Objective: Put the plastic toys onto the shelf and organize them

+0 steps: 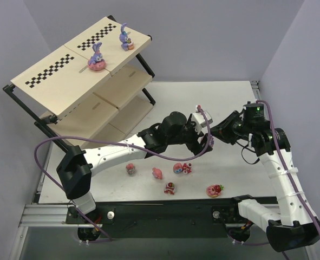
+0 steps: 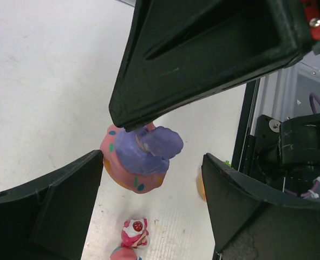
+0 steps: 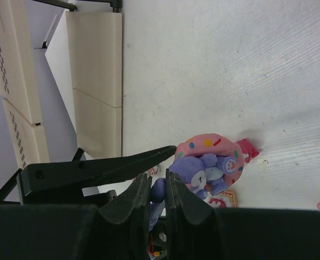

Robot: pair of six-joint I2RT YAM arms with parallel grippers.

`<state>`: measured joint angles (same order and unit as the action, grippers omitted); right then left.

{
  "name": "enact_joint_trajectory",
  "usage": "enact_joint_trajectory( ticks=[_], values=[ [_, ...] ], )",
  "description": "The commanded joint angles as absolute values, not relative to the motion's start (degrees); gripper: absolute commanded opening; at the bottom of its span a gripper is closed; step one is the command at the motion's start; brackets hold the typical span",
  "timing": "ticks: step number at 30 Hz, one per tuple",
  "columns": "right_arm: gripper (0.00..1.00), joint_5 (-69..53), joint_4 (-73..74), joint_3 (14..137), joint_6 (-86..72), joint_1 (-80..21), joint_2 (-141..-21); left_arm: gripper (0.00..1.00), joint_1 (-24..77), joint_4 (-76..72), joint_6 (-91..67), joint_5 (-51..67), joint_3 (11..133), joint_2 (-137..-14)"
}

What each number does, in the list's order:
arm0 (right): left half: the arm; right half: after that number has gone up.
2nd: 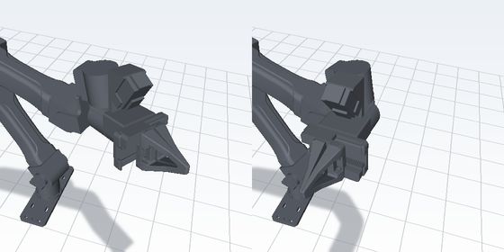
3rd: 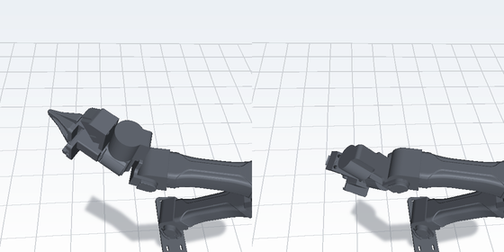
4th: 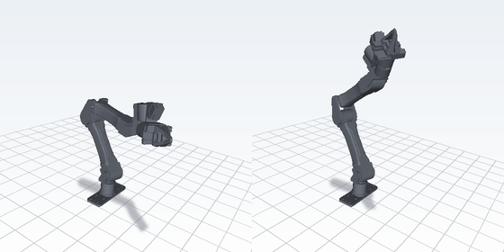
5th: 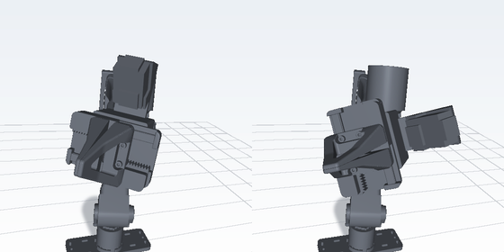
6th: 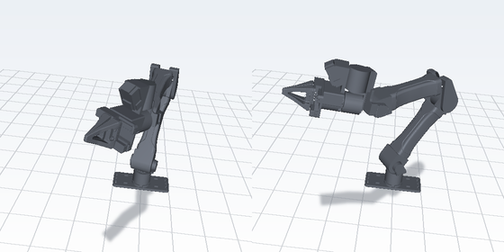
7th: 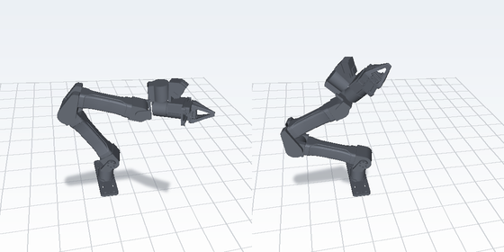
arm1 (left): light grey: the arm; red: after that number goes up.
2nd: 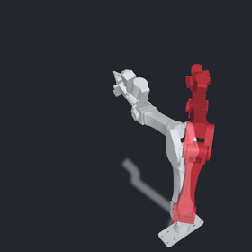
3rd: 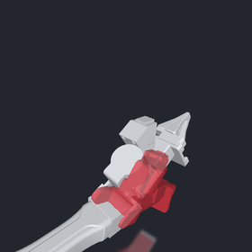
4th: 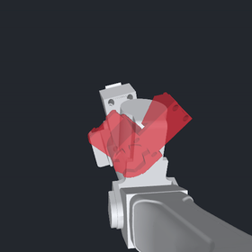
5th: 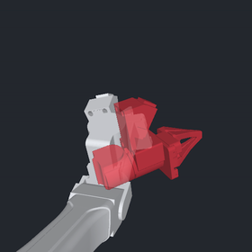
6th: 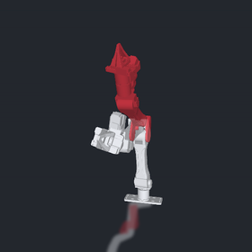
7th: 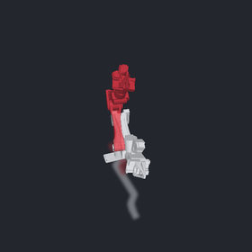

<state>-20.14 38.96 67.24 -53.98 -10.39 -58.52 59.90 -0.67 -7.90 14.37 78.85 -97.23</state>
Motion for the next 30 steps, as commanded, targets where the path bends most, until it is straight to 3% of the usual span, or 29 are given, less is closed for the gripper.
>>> enact_joint_trajectory(
  ticks=[1, 12, 19, 23, 25, 27, 30],
  values=[
    [0.0, -19.6, 39.64, 70.49, -55.63, -11.69, -56.69, 0.82, 60.56, -3.77, -8.61, 10.56, 81.92, -97.82],
    [0.0, -17.93, 37.0, 67.85, -60.55, -12.48, -53.17, 0.69, 62.05, -9.4, -9.93, -1.22, 78.4, -97.03],
    [0.0, -20.21, 37.09, 67.59, -63.02, -13.01, -53.61, 0.46, 62.93, -9.84, -8.97, -4.22, 77.96, -97.03],
    [0.0, -21.0, 37.18, 67.15, -63.37, -13.1, -53.88, 0.26, 62.93, -9.32, -9.05, -4.92, 78.05, -96.94],
    [0.0, -21.27, 37.09, 66.97, -63.37, -13.1, -53.96, 0.08, 62.93, -8.7, -9.31, -5.18, 78.48, -96.86],
    [0.0, -21.27, 37.09, 66.97, -63.19, -13.1, -53.79, 0.0, 62.93, -7.57, -9.49, -5.19, 78.84, -96.77],
    [0.16, -20.48, 37.09, 67.06, -62.67, -13.1, -53.61, 0.0, 62.84, -6.24, -10.19, -5.19, 79.54, -95.89]
  ],
)
